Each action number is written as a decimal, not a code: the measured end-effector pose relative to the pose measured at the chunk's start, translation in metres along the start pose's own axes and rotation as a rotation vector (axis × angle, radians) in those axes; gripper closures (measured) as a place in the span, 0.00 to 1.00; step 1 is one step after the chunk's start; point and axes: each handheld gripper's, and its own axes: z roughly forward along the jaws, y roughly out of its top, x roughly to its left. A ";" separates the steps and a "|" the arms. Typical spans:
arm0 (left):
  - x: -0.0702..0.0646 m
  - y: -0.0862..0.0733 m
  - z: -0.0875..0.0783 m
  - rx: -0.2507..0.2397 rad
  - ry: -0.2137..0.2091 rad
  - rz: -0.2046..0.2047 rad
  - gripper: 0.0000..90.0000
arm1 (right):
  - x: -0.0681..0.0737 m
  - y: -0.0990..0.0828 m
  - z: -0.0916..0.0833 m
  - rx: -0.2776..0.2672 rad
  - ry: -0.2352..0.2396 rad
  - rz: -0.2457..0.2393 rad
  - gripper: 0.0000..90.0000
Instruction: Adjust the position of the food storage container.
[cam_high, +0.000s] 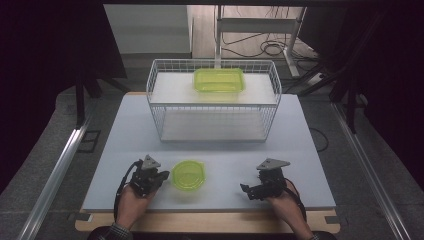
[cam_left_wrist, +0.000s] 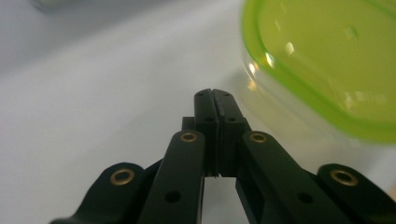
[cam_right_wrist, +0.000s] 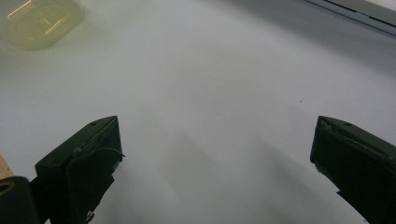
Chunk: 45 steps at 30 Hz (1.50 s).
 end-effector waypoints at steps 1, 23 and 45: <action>-0.002 -0.001 0.002 0.007 -0.018 0.008 1.00 | 0.000 0.000 0.000 0.000 0.000 -0.002 0.02; -0.052 0.020 0.034 0.029 -0.176 0.108 0.99 | 0.002 -0.001 0.003 0.009 0.009 -0.014 0.02; -0.029 -0.007 0.001 -0.037 -0.061 0.148 0.04 | 0.001 -0.001 0.000 -0.036 0.060 0.021 0.03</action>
